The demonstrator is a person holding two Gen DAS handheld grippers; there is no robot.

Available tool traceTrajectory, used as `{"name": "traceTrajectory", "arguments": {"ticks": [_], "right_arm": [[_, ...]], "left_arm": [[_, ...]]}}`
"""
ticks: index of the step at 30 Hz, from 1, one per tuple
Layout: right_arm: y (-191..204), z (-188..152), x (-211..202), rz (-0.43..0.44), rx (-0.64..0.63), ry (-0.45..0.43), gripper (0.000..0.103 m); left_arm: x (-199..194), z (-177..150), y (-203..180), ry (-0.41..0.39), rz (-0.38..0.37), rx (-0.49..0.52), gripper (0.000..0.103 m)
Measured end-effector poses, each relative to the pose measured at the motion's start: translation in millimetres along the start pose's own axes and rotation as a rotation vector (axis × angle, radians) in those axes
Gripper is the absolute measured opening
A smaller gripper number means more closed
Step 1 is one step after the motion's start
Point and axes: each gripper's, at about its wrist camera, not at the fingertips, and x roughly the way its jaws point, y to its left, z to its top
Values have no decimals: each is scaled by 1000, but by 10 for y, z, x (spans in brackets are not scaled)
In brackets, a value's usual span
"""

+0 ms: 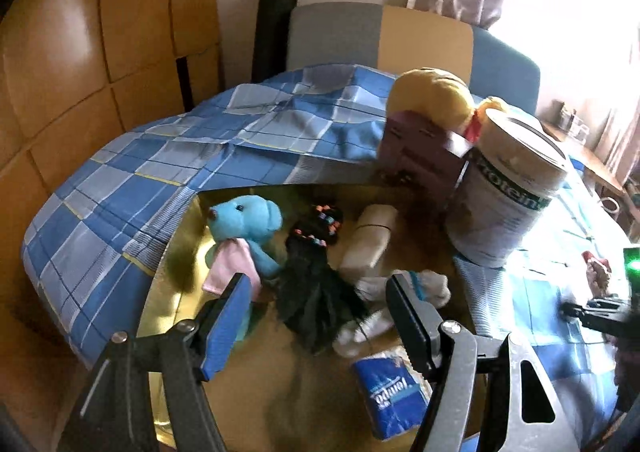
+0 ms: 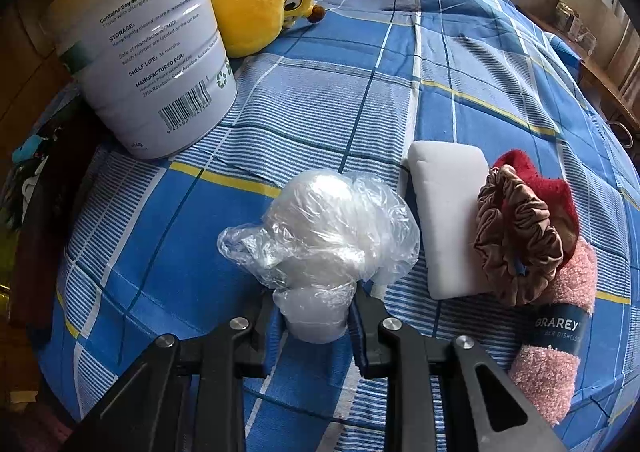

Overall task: Organize soft objects
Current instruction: 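Carry the blue teddy bear into the gold tray and open the left tool, then carry the plastic-wrapped item into the gold tray and open the right tool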

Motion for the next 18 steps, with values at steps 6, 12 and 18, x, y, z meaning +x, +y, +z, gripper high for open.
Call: {"name": "traceTrajectory", "arguments": {"ticks": [6, 12, 18], "right_arm": [[-8, -13, -21, -2, 20, -9, 27], [-46, -3, -38, -9, 48, -18, 27], [-147, 29, -116, -9, 111, -54, 27]], "left_arm": [[-36, -52, -89, 3, -21, 26, 71], [-52, -103, -125, 8, -32, 44, 71], [-54, -139, -127, 19, -42, 54, 71]]}}
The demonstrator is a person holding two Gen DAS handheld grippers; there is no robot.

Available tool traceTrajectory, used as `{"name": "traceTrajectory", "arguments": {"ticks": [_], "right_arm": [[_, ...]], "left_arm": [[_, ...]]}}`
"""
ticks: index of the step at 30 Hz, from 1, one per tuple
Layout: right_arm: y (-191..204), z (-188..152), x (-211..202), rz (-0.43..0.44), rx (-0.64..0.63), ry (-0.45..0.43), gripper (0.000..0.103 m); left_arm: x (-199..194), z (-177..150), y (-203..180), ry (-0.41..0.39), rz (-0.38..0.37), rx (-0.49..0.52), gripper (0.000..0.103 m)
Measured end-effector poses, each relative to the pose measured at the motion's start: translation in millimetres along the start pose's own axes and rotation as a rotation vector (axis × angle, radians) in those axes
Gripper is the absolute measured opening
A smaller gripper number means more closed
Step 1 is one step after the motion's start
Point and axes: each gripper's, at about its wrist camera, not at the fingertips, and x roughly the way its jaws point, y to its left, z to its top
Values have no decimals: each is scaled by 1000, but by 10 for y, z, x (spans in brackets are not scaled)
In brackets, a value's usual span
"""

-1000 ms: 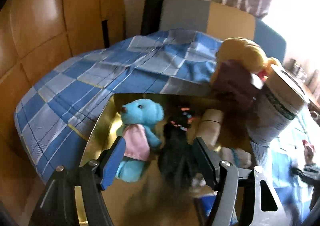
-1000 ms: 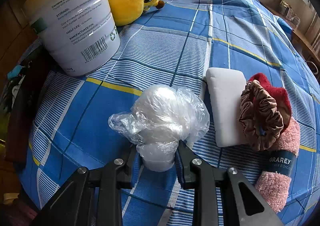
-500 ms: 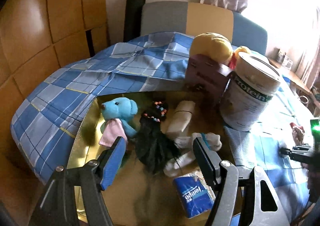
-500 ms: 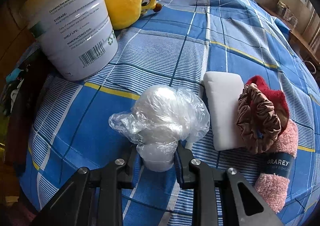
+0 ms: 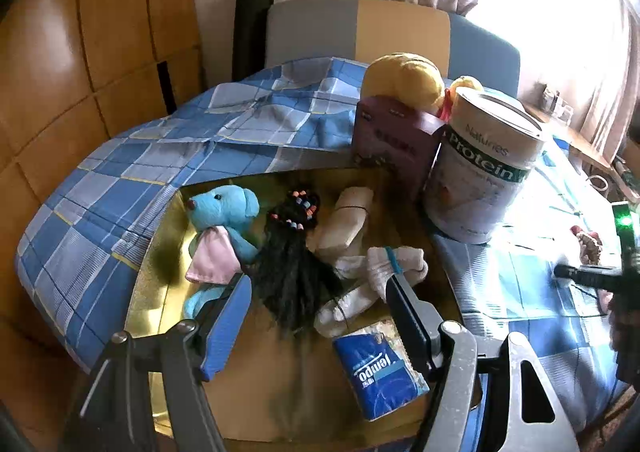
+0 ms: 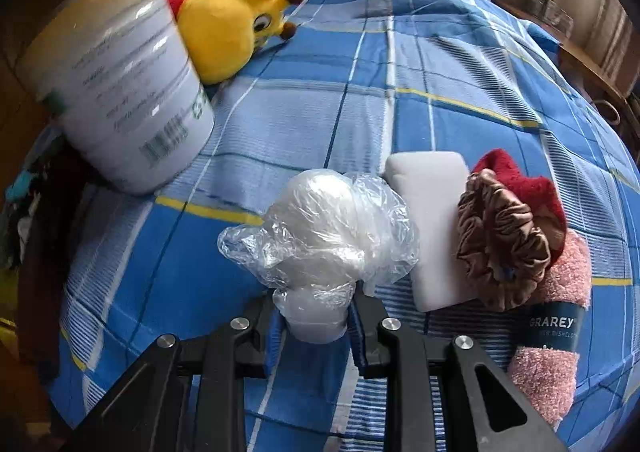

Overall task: Organize soft objects
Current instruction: 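Carry the plastic-wrapped item into the gold tray and open the right tool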

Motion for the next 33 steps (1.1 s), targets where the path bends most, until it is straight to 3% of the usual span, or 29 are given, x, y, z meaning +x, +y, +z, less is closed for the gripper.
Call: {"name": "traceTrajectory", "arguments": {"ticks": [6, 18, 23, 27, 33], "right_arm": [[-18, 148, -186, 21, 77, -70, 27], [399, 864, -820, 64, 64, -282, 27], [728, 1074, -1173, 113, 2, -384, 27], [1132, 1098, -1421, 199, -88, -436, 27], [1866, 885, -1418, 344, -282, -384, 27]], "left_arm": [[12, -25, 29, 11, -10, -6, 71], [25, -115, 64, 30, -21, -3, 71], [37, -123, 99, 37, -22, -20, 71], [40, -125, 148, 38, -22, -39, 71], [-9, -113, 319, 14, 9, -71, 71]]}}
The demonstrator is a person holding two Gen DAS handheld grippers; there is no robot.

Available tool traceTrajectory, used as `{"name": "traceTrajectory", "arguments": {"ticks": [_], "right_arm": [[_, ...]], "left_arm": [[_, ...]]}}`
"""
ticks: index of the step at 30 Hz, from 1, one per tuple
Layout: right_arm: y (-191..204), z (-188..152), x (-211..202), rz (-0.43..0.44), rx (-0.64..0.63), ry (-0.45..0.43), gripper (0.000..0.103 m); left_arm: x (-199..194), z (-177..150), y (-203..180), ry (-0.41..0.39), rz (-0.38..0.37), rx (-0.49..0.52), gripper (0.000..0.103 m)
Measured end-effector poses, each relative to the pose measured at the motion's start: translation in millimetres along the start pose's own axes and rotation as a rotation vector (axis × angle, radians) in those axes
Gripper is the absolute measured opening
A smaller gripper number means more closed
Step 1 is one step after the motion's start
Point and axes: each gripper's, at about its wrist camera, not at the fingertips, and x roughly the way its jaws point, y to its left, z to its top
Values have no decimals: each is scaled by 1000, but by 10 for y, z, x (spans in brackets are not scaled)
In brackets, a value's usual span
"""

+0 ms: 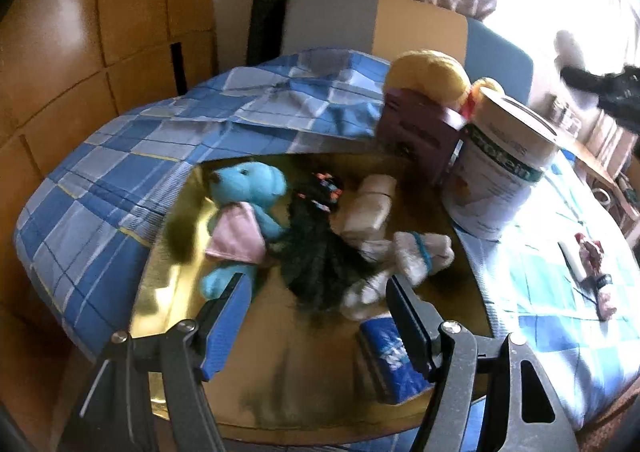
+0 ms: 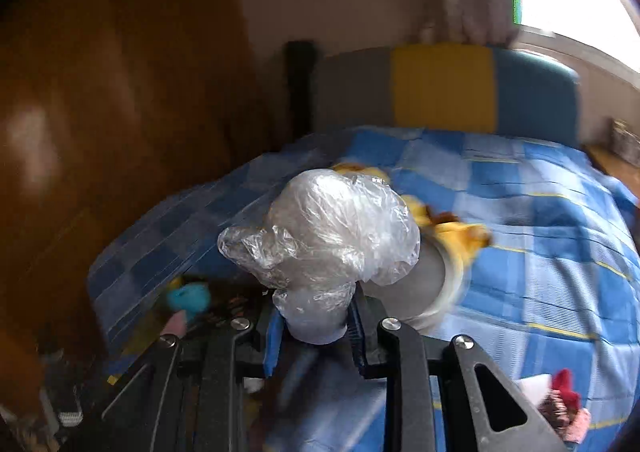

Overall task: Organize soft objects
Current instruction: 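Carry the plastic-wrapped item into the gold tray and open the right tool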

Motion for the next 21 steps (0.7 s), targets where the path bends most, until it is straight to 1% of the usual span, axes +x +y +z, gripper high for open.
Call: {"name": "traceTrajectory", "arguments": {"ticks": [2, 4, 5, 7, 10, 12, 15, 17, 19, 21], "right_arm": [[203, -66, 96, 43, -40, 29, 27], [457, -190, 241, 107, -78, 77, 27], [517, -238, 290, 127, -87, 95, 27], [722, -389, 486, 174, -116, 155, 27], [946, -607, 732, 218, -127, 230, 27], [1091, -789, 934, 248, -128, 292, 27], [1271, -1034, 1132, 259, -141, 367, 27], [1369, -1186, 1210, 269, -149, 401, 27], [1434, -1347, 1285, 253, -178, 428, 28], [1450, -1425, 1310, 243, -184, 451, 29]], "left_arm": [[-20, 14, 105, -11, 18, -18, 71], [-41, 23, 250, -23, 49, -46, 71], [-48, 25, 302, -27, 61, -56, 71], [-54, 24, 444, -27, 97, -90, 71], [-44, 9, 611, -12, 119, -139, 71], [-58, -2, 681, -20, 136, -159, 71], [-88, -5, 713, -37, 161, -164, 72], [-102, -2, 723, -46, 167, -164, 74], [-104, -2, 727, -49, 167, -163, 74], [-100, -8, 718, -45, 166, -160, 74]]}}
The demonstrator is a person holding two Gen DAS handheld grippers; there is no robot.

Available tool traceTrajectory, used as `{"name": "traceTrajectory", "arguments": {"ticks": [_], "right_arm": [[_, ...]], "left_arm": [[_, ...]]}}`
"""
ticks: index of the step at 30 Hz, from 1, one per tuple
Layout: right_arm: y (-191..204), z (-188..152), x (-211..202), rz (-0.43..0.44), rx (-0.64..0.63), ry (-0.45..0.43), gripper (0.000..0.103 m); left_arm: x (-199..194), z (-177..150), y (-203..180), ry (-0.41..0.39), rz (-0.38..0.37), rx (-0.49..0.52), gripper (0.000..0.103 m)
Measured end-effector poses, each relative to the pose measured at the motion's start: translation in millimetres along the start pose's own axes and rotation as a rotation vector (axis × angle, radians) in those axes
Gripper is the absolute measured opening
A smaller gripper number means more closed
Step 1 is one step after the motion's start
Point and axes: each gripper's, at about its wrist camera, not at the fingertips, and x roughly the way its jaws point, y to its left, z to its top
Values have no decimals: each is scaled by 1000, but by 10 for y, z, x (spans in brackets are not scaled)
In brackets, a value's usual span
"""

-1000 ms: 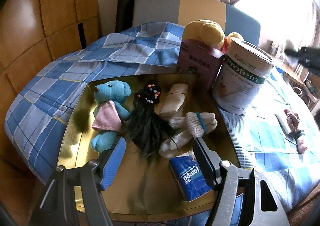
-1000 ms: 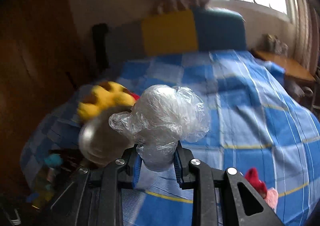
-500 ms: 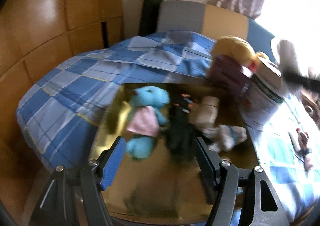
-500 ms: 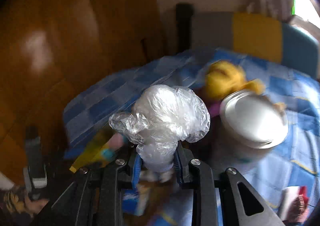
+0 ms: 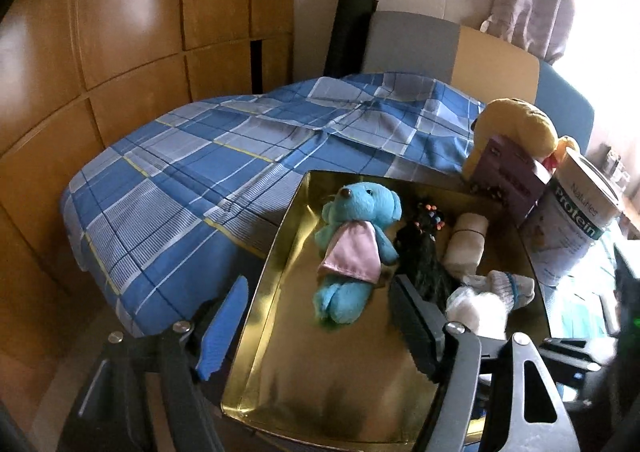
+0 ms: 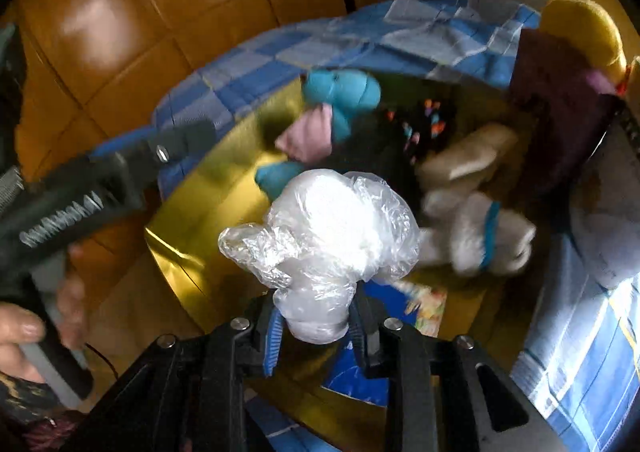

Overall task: Organize soft objects
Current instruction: 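Carry the plastic-wrapped item into the gold tray and open the right tool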

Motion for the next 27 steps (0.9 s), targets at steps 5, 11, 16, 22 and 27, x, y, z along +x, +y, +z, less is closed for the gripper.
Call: {"name": "traceTrajectory", "arguments": {"ticks": [5, 11, 16, 22, 27], "right_arm": [[-17, -36, 48, -13, 18, 9, 33], [-82, -58, -70, -11, 56, -12, 43], [-134, -72, -185, -5, 89, -41, 43], [-232, -163, -440, 3, 127, -97, 43], [-401, -230, -665, -35, 171, -140, 43]], "left_arm": [[19, -36, -24, 15, -10, 1, 74], [-21, -49, -101, 1, -9, 29, 74], [-37, -50, -121, -1, -15, 34, 74], [-62, -54, -136, 0, -20, 33, 74], [-101, -61, -193, -7, -26, 49, 74]]}}
